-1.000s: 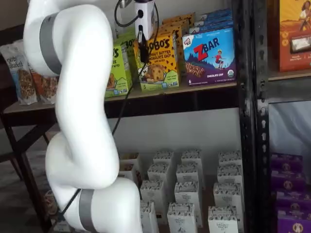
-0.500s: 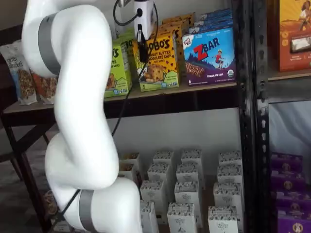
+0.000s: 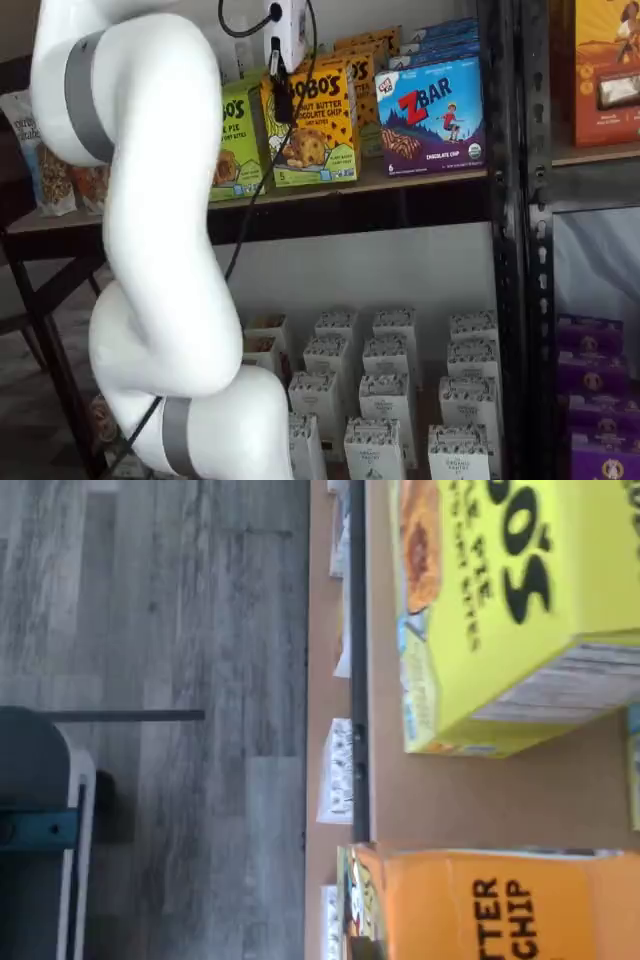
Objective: Pick up the orange box on the top shelf, the fifth box from the left
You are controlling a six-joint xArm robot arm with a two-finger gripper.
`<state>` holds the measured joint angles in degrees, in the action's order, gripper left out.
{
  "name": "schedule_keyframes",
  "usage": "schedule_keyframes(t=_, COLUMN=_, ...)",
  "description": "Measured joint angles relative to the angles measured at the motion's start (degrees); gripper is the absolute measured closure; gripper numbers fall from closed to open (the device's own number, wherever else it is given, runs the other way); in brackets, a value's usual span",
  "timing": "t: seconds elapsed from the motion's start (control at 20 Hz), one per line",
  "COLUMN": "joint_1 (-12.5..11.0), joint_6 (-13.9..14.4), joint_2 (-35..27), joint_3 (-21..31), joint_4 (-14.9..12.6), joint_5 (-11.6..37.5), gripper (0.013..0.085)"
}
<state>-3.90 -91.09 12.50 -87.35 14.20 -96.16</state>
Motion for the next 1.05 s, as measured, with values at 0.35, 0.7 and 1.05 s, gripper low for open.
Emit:
schedule_keyframes(t=0.35, joint_1=-0.94, joint_6=-0.22, joint_2=6.18, joint_3=5.5, joint_4=2.18, joint_5=-2.24, gripper=0.061)
schedule_keyframes(t=0.7, joint_1=-1.14, joint_6=-0.47, joint_2=13.97, joint_3=13.41, joint_4=2.22, joint_5=-2.3, gripper=0.061)
schedule_keyframes(t=1.05, joint_1=-1.82, joint_6=-1.23, joint_2=18.95, joint_3=18.67, joint_4=1.8, joint_5=-2.49, gripper=0.061)
